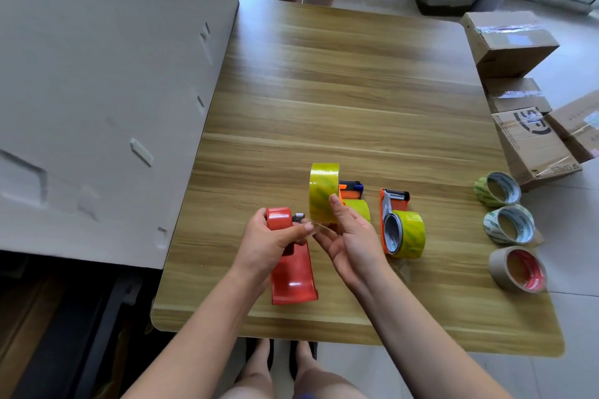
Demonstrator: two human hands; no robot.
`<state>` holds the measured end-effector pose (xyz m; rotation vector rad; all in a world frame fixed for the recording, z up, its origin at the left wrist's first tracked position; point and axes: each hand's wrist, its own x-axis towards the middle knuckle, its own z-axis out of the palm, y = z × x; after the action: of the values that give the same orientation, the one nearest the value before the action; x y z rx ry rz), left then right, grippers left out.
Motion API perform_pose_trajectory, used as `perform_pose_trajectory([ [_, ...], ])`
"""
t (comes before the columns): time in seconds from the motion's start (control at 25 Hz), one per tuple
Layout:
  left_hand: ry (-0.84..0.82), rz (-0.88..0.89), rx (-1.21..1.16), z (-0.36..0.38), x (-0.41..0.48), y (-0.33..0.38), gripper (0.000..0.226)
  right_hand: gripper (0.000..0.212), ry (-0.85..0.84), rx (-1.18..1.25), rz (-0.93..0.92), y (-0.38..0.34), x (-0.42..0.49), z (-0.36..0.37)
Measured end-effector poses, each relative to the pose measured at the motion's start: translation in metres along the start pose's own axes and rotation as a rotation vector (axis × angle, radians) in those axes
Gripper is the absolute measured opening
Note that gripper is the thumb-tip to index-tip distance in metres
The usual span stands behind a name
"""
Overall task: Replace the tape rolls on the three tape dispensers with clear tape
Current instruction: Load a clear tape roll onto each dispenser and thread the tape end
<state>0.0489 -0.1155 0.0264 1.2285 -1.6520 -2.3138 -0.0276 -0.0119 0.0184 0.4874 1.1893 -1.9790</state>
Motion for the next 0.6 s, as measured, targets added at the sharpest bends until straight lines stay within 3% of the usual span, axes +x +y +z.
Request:
perform_pose_trajectory([
  [0.2, -0.044, -0.012, -0.045, -0.012, 0.012, 0.007, 0.019, 0.012, 0.002, -0.023, -0.004, -0.023, 0.006, -0.008],
  [0.6, -0.127, 0.041, -0.125, -0.014, 0.024, 0.01, 0.018, 0.026, -0.158, -0.202, 0.171, -0.016, 0.002, -0.017],
])
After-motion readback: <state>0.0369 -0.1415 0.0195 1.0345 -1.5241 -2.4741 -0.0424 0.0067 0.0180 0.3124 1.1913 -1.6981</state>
